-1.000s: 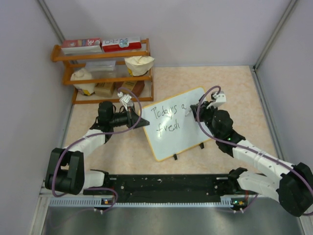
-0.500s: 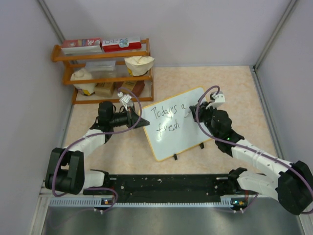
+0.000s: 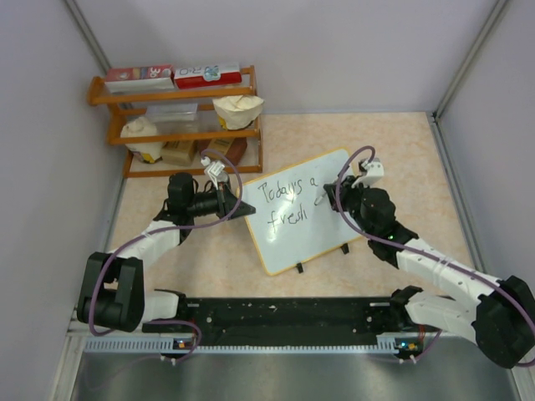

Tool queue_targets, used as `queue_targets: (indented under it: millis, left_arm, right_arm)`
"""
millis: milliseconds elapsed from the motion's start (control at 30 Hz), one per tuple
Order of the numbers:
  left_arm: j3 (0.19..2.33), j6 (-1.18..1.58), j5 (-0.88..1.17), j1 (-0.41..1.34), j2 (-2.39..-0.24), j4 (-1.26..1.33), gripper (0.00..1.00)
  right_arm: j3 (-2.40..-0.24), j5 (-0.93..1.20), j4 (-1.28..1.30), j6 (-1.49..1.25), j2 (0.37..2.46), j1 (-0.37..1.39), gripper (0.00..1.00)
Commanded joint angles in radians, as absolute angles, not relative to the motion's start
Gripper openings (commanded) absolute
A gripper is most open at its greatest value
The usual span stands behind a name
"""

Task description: Write a sentence on the whiteboard

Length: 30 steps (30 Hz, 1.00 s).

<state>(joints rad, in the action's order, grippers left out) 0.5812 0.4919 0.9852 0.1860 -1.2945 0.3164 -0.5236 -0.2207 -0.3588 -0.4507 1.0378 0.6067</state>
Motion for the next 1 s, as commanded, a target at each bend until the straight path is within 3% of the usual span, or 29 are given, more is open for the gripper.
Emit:
queue_targets:
  millis: [0,533,967]
  left_arm:
    - [0.552,0.334,0.913,0.195,-1.315,0.281,0.0]
    - [0.552,0.334,0.913,0.195,-1.312,0.284,0.0]
    - [0.554,0.331,0.908,0.196,-1.313,0.275,0.0]
  right_arm:
    - [-0.515,-0.267,-0.285,-0.449,1.012,0.617,0.0]
    - [-0.515,-0.178,-0.327,-0.46,1.008,0.617,0.0]
    - [-0.482,-0.242,-0.374,-0.529,0.837,0.586,0.0]
